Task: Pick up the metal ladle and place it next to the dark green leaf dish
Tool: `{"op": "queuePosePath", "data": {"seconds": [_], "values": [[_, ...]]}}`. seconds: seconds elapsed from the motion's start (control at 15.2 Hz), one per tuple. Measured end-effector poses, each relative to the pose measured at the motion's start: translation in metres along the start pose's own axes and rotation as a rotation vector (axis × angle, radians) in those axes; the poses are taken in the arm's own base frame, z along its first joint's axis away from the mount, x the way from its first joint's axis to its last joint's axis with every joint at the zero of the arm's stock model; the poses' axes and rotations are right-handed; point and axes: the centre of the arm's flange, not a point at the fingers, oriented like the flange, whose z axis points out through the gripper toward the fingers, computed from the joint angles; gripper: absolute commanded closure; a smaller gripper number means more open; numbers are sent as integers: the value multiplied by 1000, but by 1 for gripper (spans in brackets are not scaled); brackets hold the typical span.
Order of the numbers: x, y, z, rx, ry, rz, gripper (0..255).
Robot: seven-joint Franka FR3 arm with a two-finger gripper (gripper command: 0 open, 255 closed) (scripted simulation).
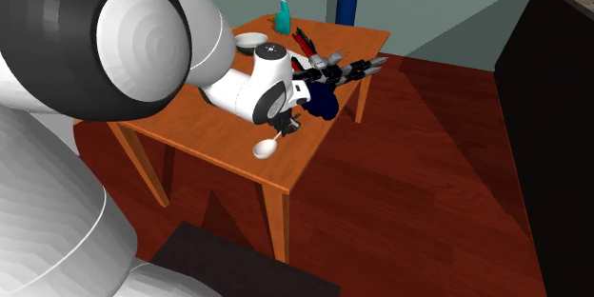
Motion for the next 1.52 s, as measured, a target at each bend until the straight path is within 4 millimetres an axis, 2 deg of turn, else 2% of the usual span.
{"op": "queuePosePath", "data": {"seconds": [1.45, 1.52], "values": [[34, -16, -106, 0, -2, 0, 255], [34, -22, -107, 0, -2, 0, 255]]}}
